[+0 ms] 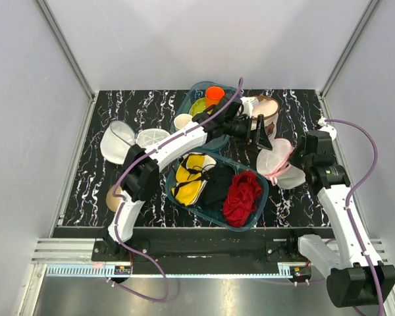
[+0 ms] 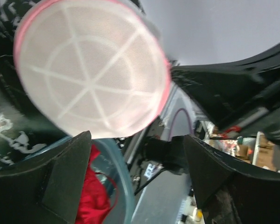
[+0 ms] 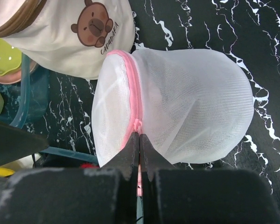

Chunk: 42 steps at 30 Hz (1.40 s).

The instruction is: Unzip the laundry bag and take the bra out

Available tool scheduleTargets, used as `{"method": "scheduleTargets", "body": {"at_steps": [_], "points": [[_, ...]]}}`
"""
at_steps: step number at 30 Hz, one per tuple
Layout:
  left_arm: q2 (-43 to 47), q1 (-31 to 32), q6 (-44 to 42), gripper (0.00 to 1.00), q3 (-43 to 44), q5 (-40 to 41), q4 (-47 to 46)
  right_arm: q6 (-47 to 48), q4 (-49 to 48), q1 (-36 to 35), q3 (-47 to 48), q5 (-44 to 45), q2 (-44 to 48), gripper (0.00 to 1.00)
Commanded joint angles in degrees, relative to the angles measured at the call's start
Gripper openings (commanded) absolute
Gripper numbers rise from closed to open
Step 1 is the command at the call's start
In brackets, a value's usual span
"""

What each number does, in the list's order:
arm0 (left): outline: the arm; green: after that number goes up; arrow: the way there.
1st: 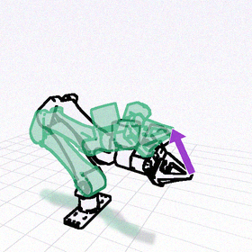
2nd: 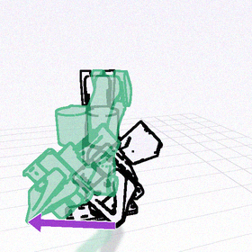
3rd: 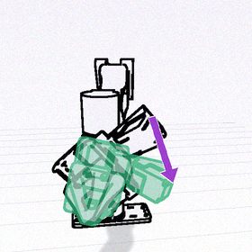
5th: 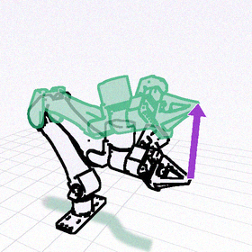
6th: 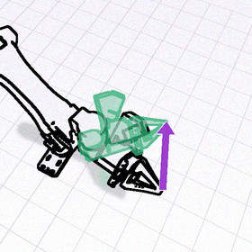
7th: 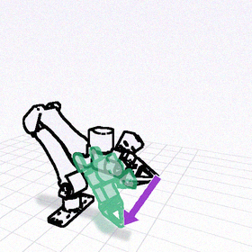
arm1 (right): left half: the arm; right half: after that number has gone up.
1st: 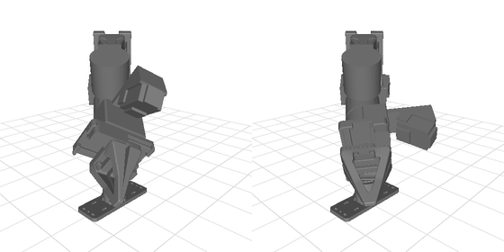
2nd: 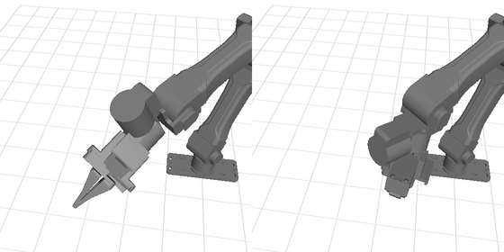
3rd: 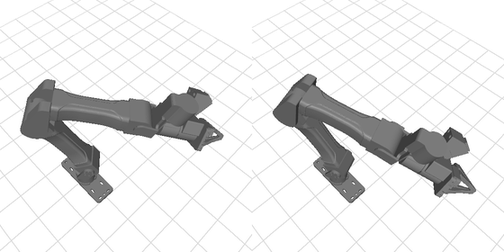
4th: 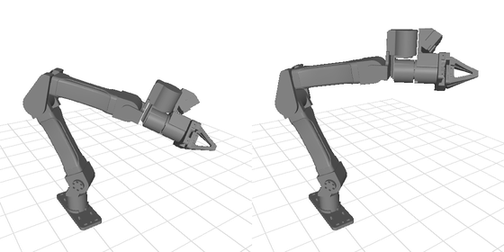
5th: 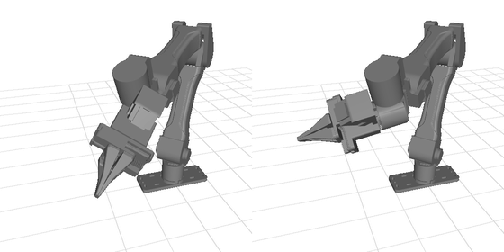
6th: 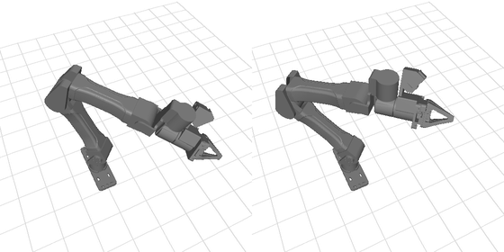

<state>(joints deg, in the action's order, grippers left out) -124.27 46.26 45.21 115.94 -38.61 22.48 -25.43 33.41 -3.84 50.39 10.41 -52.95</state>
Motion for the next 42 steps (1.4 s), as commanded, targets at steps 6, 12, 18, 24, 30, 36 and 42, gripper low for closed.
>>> {"method": "scheduleTargets", "body": {"at_steps": [6,12,18,24,30,36,42], "points": [[12.28,1.37,-29.79,0.83,-12.37,4.77,-5.86,-0.85,6.05,0.23,6.82,-5.14,-0.31,0.0],[17.56,9.54,-43.35,0.85,-20.4,22.15,-14.12,-1.46,6.58,0.32,7.35,-4.87,-2.42,0.0],[16.61,14.47,-43.54,0.88,-25.76,31.84,-27.04,-2.34,5.62,0.5,7.27,-6.37,-3.12,0.0],[13.44,17.72,-41.7,0.89,-26.64,38.35,-31.61,-3.04,4.39,0.76,7.09,-9.0,-4.18,0.0],[8.43,17.9,-39.15,0.83,-21.55,42.04,-29.86,-4.36,3.59,1.02,6.56,-10.24,-4.01,0.0],[8.69,17.9,-38.53,0.47,-22.25,43.71,-30.48,-4.36,4.03,2.6,5.86,-10.33,-2.43,0.0],[10.01,17.46,-38.53,0.0,-23.56,44.41,-30.13,-4.28,4.56,6.38,4.89,-10.24,-0.93,0.0]]}}
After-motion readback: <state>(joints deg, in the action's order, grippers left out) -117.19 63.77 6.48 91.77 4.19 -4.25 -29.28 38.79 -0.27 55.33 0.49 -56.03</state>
